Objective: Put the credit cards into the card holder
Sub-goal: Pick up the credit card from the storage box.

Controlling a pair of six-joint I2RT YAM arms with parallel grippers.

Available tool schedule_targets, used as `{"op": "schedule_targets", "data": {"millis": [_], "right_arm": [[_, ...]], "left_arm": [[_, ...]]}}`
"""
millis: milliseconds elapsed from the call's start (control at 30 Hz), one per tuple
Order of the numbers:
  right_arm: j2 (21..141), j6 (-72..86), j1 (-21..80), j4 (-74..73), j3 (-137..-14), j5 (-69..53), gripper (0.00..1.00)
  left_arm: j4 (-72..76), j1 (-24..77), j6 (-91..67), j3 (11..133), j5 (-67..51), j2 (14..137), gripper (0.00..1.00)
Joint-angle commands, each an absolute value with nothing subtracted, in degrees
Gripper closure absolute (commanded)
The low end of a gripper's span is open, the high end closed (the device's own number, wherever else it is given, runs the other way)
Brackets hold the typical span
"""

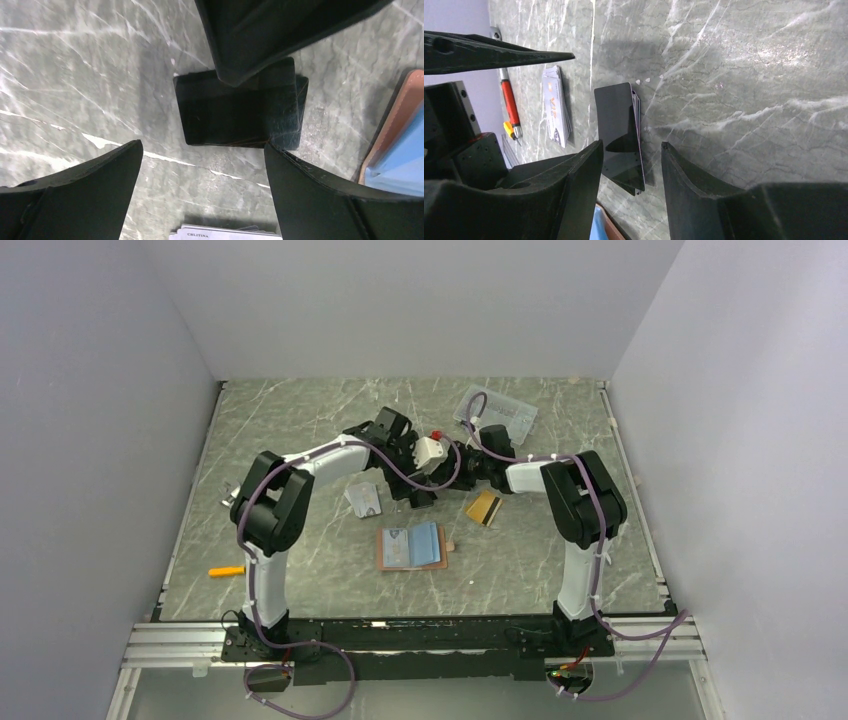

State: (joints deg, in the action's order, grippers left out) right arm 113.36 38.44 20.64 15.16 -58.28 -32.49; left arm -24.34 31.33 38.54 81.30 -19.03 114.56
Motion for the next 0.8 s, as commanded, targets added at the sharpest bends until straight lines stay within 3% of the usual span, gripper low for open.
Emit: {"op": "schedule_targets", "data": {"millis": [0, 767], "right_arm": [[116.05, 37.71, 20.48, 12.06, -56.42, -31.55, 0.5], [119.11, 42.48, 19.47, 18.39, -53.75, -35.09, 0.54]], "left_arm": [[-22.91, 31.42, 40.01, 85.02, -20.92, 114.37, 0.02], [-23.64, 35.07, 45.86, 85.61, -11.48, 117.41, 0.01]]}}
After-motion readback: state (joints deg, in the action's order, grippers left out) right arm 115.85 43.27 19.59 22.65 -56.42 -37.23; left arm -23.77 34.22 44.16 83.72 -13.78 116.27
